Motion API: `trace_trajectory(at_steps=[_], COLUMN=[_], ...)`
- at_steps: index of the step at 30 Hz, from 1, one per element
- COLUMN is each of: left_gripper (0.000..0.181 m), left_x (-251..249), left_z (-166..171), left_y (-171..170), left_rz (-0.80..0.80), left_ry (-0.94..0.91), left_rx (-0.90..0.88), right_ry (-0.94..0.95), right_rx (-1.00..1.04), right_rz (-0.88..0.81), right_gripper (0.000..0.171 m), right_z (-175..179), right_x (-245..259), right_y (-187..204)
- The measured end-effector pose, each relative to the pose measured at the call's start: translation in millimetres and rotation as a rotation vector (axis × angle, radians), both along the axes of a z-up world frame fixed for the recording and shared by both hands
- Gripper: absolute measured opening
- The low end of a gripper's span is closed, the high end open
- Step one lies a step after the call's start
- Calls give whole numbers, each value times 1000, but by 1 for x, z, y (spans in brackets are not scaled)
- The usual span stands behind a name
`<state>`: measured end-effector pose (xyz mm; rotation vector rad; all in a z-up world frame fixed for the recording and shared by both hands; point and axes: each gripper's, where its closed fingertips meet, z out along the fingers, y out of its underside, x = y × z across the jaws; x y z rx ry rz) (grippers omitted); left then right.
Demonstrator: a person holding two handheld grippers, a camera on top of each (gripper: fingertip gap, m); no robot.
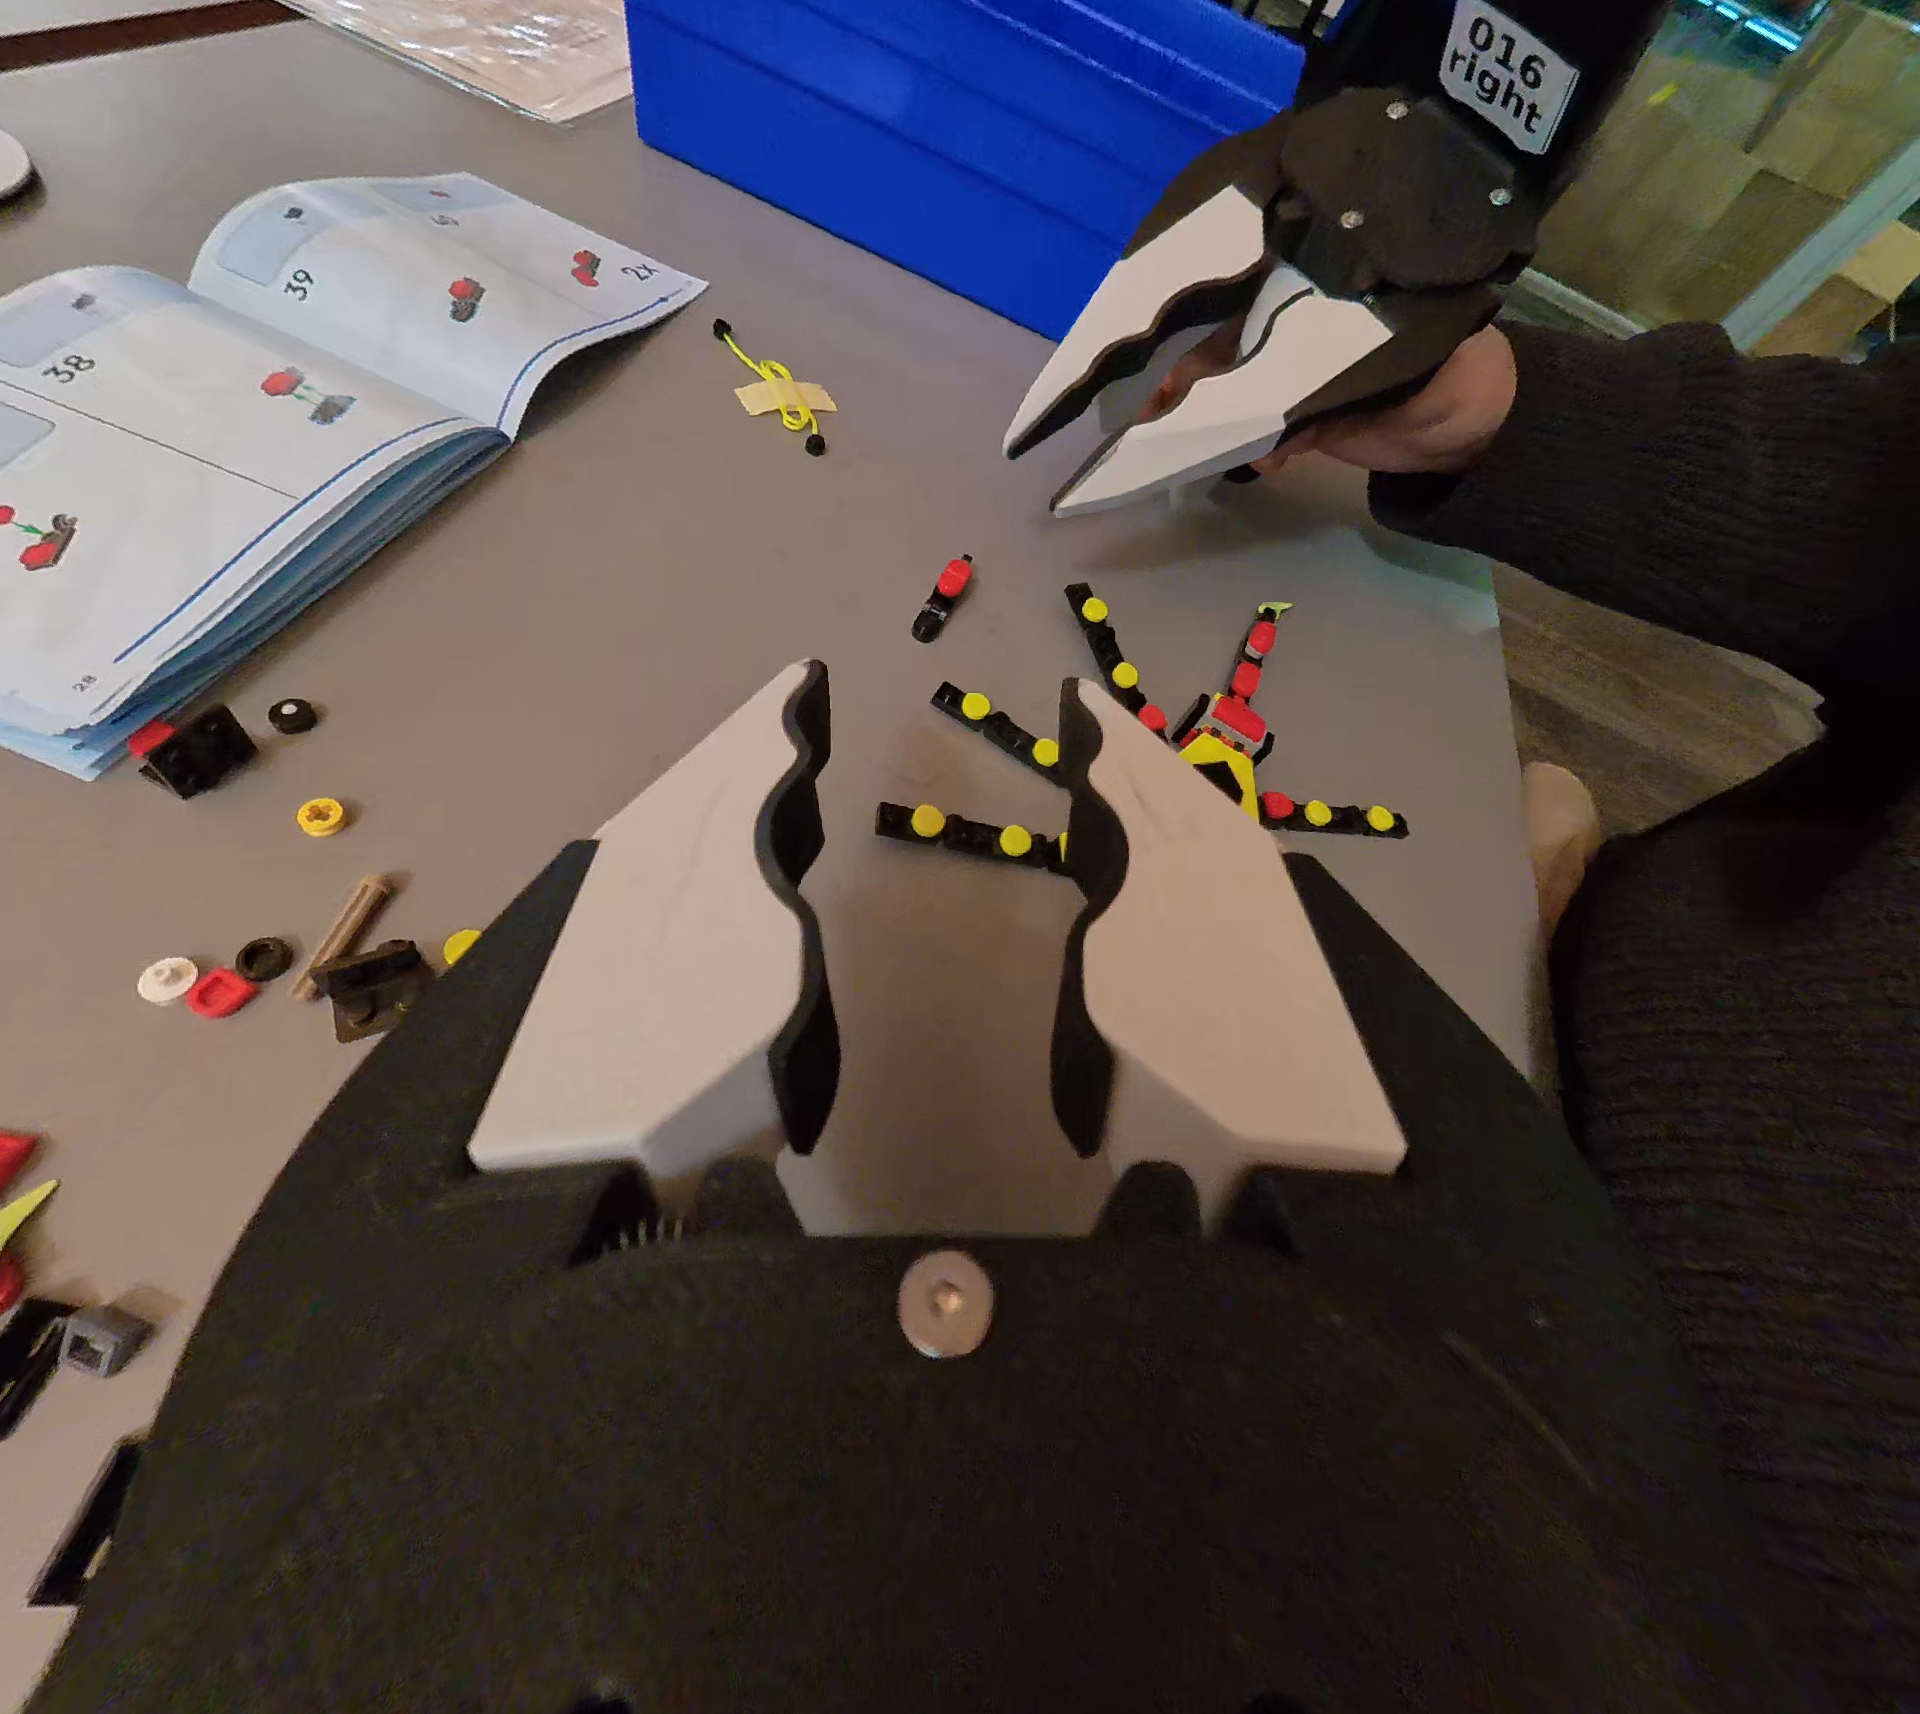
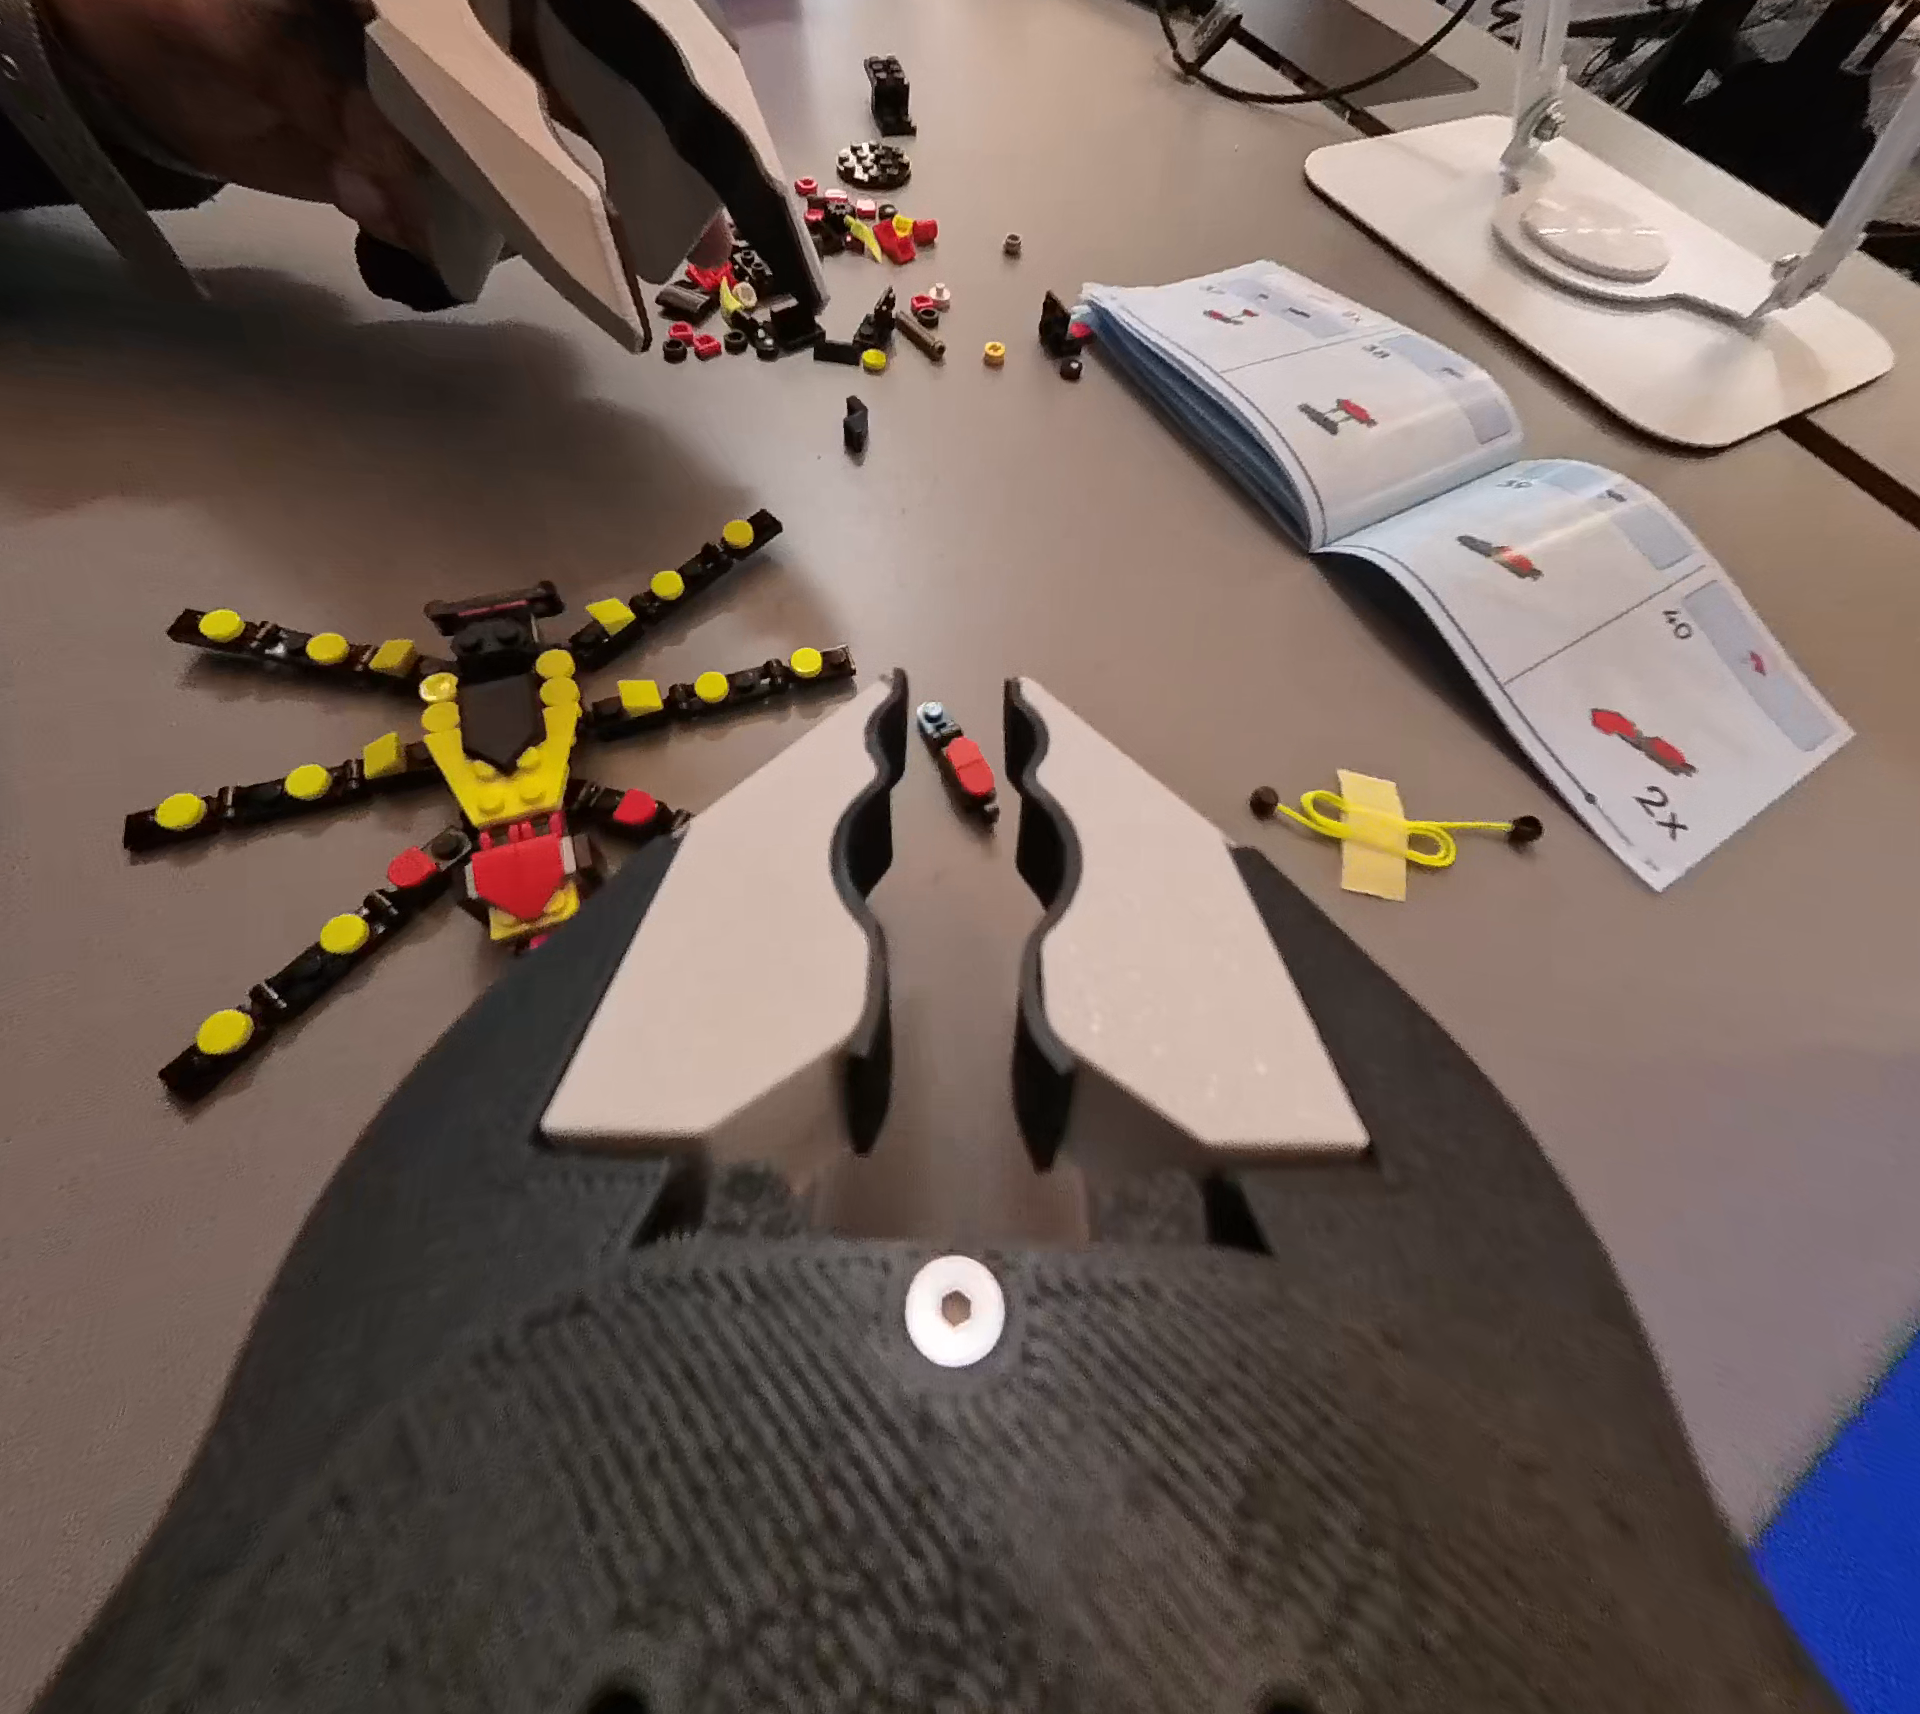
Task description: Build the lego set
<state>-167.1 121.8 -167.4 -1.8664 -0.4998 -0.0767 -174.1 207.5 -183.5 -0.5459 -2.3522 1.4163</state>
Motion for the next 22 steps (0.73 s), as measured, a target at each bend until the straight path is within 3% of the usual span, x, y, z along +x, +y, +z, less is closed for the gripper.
trace_trajectory(at_steps=[22], left_gripper=[35], left_x=[-5], left_z=[-27], left_y=[-4], left_rz=[-15], left_ry=[-30], left_rx=[-104], right_ry=[-116], right_rx=[-40], right_rz=[-41], right_gripper=[10], right_z=[-12], right_x=[-16], right_y=[2])
